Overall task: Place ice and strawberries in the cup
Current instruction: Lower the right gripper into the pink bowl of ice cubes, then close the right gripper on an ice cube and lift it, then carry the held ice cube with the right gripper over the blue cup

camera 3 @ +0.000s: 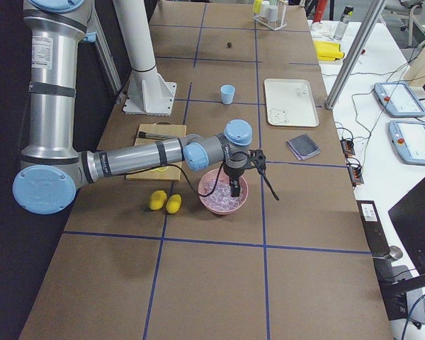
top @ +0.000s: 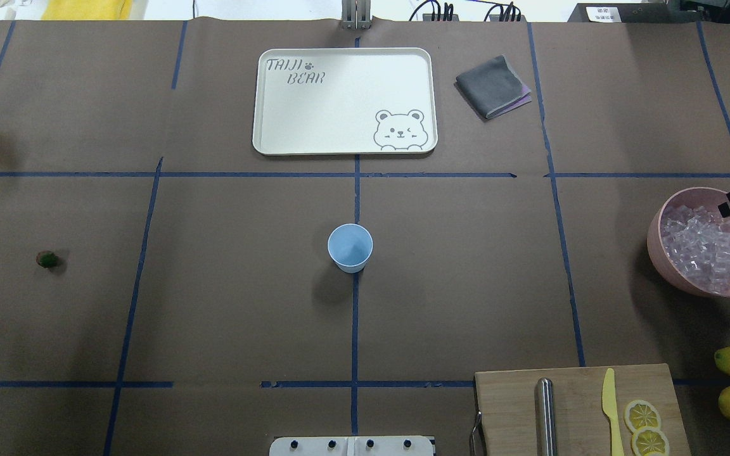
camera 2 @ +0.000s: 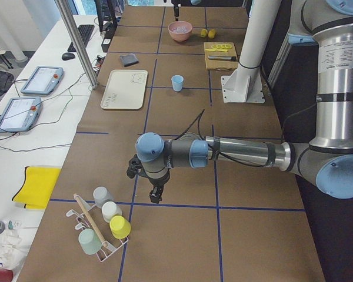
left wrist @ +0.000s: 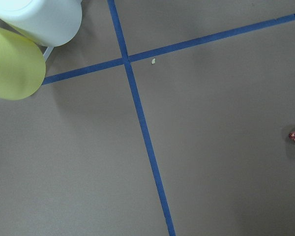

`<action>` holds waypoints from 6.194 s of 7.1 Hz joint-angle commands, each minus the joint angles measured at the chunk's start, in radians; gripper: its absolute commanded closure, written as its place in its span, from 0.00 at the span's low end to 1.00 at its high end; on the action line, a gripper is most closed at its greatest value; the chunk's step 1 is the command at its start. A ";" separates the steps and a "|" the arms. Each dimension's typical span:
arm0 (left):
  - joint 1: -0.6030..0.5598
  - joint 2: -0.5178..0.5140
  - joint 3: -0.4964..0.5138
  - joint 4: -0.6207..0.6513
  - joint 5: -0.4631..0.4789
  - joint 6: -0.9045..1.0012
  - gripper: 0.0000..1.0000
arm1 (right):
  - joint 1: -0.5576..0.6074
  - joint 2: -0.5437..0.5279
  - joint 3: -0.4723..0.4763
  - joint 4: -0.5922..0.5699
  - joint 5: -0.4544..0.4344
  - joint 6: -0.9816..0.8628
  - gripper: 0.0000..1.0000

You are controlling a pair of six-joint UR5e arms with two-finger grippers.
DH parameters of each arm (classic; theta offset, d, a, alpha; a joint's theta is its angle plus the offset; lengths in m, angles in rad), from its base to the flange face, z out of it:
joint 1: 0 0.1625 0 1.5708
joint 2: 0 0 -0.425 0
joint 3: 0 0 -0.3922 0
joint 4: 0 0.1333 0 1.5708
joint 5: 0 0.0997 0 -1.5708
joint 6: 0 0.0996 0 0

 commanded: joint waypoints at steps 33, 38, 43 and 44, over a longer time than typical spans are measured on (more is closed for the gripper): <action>0.000 0.000 -0.002 -0.002 0.000 0.001 0.00 | 0.024 -0.008 0.218 -0.047 -0.028 0.121 1.00; 0.000 0.000 0.000 0.000 0.000 0.001 0.00 | -0.307 0.279 0.218 -0.055 -0.118 0.591 1.00; 0.000 0.000 0.000 0.000 0.000 -0.001 0.00 | -0.658 0.775 0.109 -0.396 -0.435 0.934 1.00; 0.000 0.000 0.002 0.002 0.001 0.001 0.00 | -0.704 0.872 0.015 -0.396 -0.501 0.983 1.00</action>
